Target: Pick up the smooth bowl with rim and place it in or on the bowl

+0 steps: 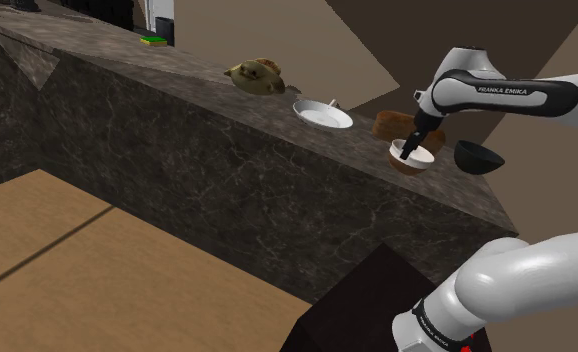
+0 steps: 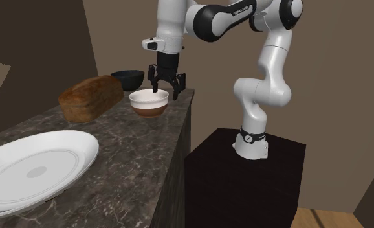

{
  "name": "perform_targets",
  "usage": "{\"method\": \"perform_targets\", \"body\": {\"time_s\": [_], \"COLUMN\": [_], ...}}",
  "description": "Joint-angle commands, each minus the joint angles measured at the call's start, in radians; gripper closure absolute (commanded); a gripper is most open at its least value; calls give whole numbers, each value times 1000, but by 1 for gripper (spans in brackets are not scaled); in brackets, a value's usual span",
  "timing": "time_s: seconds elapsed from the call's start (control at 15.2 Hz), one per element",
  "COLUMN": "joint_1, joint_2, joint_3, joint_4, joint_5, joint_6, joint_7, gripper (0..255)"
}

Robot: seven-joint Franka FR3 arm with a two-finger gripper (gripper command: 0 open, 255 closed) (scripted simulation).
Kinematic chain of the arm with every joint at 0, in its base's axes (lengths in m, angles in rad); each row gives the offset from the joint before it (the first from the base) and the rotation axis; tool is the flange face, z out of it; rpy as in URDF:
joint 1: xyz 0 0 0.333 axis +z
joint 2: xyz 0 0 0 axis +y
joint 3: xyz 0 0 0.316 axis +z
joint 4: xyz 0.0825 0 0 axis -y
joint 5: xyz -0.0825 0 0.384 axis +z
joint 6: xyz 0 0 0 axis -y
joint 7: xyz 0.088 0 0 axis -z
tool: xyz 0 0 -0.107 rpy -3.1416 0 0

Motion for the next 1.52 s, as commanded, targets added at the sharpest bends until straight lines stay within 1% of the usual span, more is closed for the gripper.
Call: {"method": "perform_targets", "body": {"time_s": [0.0,0.26,0.79,0.86,1.45], "joint_1": [-1,-5,-5,-5,-5], "joint_2": [16,35,36,36,35], "joint_3": [-10,-27,-26,-26,-27], "joint_4": [-11,-55,-55,-55,-55], "joint_5": [-3,-11,-11,-11,-11], "joint_6": [27,92,92,92,92], "joint_7": [-4,-3,-3,-3,-3], "gripper": [0,0,0,255,255]}}
